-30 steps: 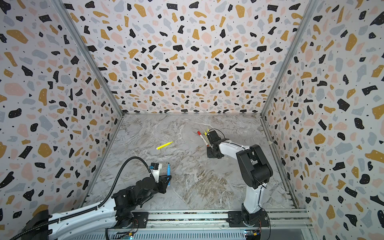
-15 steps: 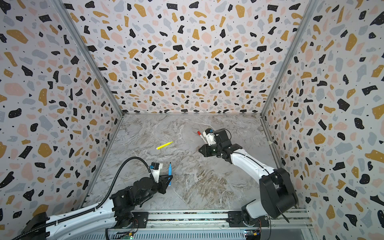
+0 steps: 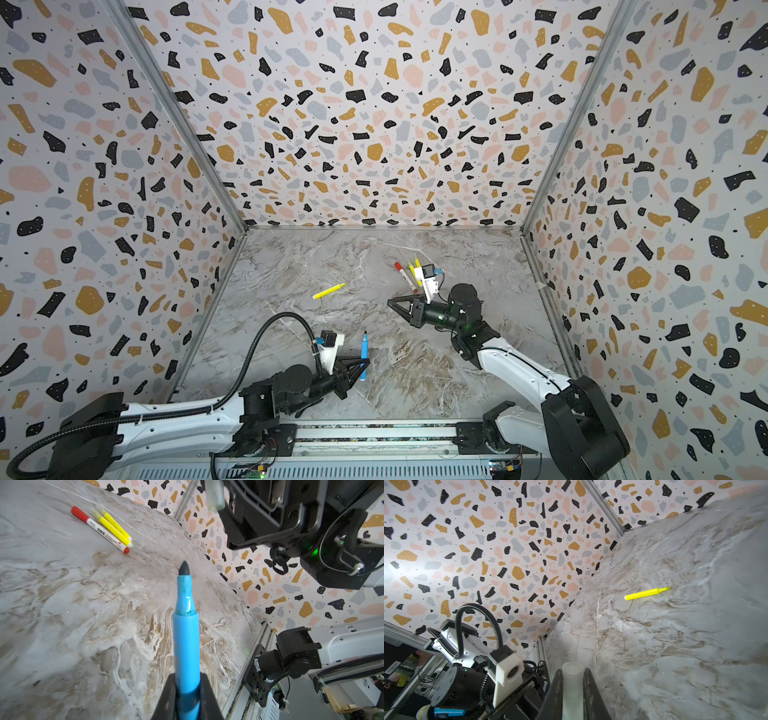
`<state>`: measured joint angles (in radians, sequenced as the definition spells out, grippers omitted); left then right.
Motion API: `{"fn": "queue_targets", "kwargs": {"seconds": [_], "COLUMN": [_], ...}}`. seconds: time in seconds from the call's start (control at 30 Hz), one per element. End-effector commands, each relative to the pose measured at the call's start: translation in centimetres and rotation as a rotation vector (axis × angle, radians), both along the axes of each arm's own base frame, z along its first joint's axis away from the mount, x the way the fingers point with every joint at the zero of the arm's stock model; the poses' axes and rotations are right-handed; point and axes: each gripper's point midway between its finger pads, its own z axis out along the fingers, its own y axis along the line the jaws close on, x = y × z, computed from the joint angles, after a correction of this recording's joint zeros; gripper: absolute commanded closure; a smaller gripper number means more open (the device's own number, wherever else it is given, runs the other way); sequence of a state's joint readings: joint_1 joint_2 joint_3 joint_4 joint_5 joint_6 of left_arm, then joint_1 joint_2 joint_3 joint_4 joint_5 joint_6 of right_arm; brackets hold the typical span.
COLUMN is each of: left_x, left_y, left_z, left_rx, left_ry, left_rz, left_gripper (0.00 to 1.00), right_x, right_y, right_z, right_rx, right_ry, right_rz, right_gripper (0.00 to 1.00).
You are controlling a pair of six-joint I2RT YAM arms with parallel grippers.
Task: Insert the pens into the pen caps
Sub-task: 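Carry the cap toward the blue marker held upright by the left gripper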
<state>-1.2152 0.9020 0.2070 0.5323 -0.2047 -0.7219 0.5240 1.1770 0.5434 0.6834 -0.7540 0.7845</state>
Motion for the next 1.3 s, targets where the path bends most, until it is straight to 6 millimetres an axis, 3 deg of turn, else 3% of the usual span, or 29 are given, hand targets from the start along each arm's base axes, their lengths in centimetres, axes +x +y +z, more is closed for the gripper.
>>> {"fn": "queue_targets", "kwargs": {"seconds": [0.0,0.4,1.27], "left_x": [0.1,0.0,-0.1], "left_y": [-1.8,-2.8,-2.6], "left_z": [4.5,6.4,7.4], "left_rx": [-0.138,-0.199,-0.224], "left_ry": [-0.065,-0.076,-0.084], "left_rz": [-0.008,-0.024,-0.017], "left_gripper": [0.96,0.96,0.96], "right_x": [-1.4,-3.0,-4.7], "right_y": [0.6,1.2,3.0], "right_z": [4.3,4.3,3.0], "right_rx": [0.126,0.196,0.221], "right_ry": [-0.103,-0.109,-0.082], "right_rz": [0.038,0.042,0.083], "right_gripper": [0.96,0.96,0.96]}}
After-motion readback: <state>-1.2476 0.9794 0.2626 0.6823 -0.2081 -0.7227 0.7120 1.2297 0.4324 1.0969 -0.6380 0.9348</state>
